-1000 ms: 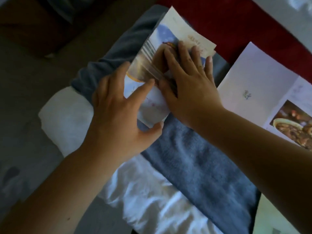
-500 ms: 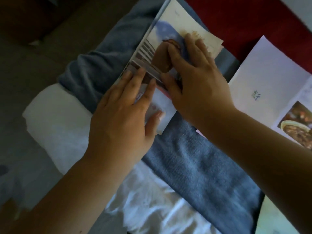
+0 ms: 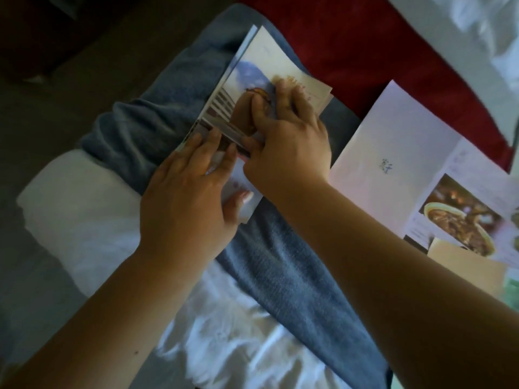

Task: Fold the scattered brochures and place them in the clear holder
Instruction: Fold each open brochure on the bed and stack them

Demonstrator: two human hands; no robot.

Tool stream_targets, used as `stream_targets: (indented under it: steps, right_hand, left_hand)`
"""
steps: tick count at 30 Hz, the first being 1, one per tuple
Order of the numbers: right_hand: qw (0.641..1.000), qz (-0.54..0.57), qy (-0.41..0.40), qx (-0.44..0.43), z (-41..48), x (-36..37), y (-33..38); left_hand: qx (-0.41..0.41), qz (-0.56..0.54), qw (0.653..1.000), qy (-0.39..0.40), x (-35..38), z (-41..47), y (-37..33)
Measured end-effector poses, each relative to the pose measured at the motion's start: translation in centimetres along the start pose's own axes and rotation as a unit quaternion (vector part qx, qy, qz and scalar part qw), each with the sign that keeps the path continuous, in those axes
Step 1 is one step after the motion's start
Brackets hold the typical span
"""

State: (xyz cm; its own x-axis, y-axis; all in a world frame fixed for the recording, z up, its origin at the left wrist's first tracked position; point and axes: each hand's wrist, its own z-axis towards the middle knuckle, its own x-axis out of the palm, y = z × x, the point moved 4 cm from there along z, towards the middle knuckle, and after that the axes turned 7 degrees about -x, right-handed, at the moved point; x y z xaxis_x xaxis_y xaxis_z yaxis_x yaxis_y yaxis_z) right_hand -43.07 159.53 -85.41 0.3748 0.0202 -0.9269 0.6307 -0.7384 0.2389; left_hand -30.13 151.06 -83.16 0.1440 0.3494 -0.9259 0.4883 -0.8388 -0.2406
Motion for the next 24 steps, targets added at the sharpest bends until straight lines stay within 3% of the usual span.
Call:
stream_targets:
  steps: [5, 9, 13, 17, 24]
  right_hand:
    - [0.998, 0.044, -0.030, -0.031, -1.2, -0.9, -0.5]
    - [0.995, -0.011, -0.074, -0.065, -4.1, -2.7, -2.9]
    - [0.995, -0.022, -0.093, -0.021, -9.5, -3.3, -8.3]
    - [0.995, 0.016, -0.070, 0.071, -16.5, -2.3, -15.0]
    - [0.987, 0.049, -0.093, 0.121, -27.6, -0.5, -22.8]
  left_hand:
    - [0.017, 0.033, 0.999, 0.018, -1.1, -0.1, -0.8]
    - [0.029, 0.067, 0.997, -0.001, -1.6, -0.5, -2.8]
    - [0.071, 0.045, 0.996, -0.027, -0.4, -1.5, -8.0]
    - [0.151, 0.039, 0.988, 0.021, 2.4, -4.7, -15.2]
    - [0.258, 0.064, 0.959, 0.098, 8.5, -12.1, -25.5]
